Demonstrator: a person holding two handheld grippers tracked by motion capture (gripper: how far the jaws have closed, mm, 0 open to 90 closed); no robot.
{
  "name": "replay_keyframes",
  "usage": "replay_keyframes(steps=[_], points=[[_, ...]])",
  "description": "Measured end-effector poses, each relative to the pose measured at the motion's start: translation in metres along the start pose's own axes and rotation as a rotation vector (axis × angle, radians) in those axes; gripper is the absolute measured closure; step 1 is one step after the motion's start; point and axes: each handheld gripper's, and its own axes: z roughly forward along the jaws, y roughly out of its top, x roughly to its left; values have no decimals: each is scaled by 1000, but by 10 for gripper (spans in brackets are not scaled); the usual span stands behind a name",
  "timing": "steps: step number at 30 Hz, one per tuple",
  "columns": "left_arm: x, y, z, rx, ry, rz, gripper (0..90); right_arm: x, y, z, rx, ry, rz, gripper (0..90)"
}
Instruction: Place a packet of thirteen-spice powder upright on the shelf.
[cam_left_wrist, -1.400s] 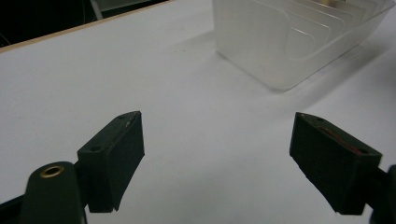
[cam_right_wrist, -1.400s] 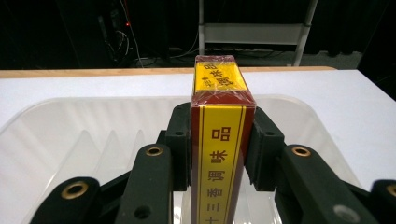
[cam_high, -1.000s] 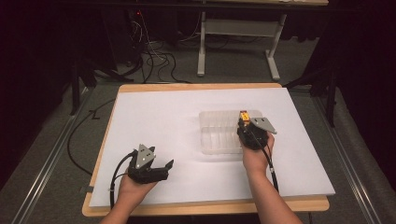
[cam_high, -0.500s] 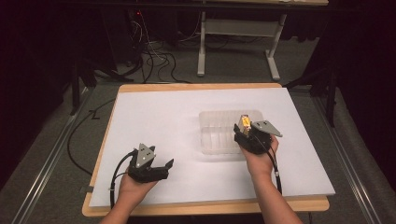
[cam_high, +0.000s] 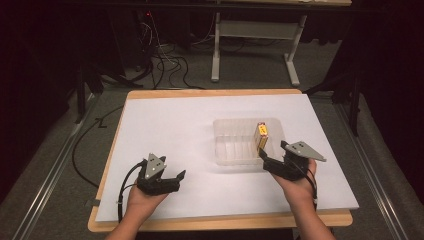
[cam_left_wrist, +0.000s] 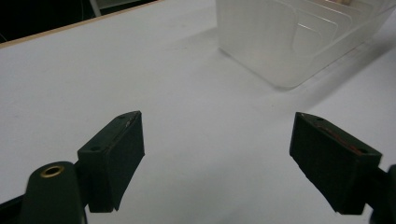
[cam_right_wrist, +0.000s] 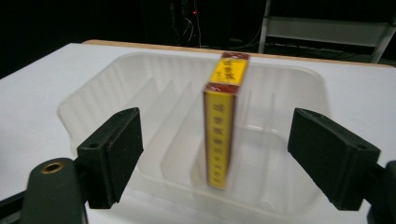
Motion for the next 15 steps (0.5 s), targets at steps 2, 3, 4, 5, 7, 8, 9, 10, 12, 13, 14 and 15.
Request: replay_keyframes(steps=[2,3,4,5,7,8,9,10,12,13,14,15], points=[[0,0,0,-3,-3,-9,192,-10,-4,-10,7,-5,0,173],[0,0,0,-3,-1,-11,192,-16,-6,-14,10,-10,-5,167],[0,0,0,-6,1,-13,192,-22,-8,-18,14,-16,-10,161],[0,0,0,-6,1,-15,192,-27,-11,-22,21,-23,-11,155],[2,1,-1,-6,1,-17,192,-39,-18,-31,24,-38,-16,153],[2,1,-1,-11,5,-24,192,-45,-23,-35,21,-50,-16,153],[4,1,-1,-14,8,-26,192,-57,-35,-43,15,-63,8,151],[5,1,-1,-18,10,-37,192,-57,-35,-43,15,-63,8,151],[7,0,0,-14,7,-54,192,-74,-47,-51,30,-59,35,150],[8,-1,1,-10,7,-56,192,-77,-50,-53,28,-64,44,150],[8,-2,1,-6,8,-58,192,-80,-53,-53,32,-64,52,150],[9,-3,1,-2,8,-66,192,-82,-55,-52,39,-64,61,151]])
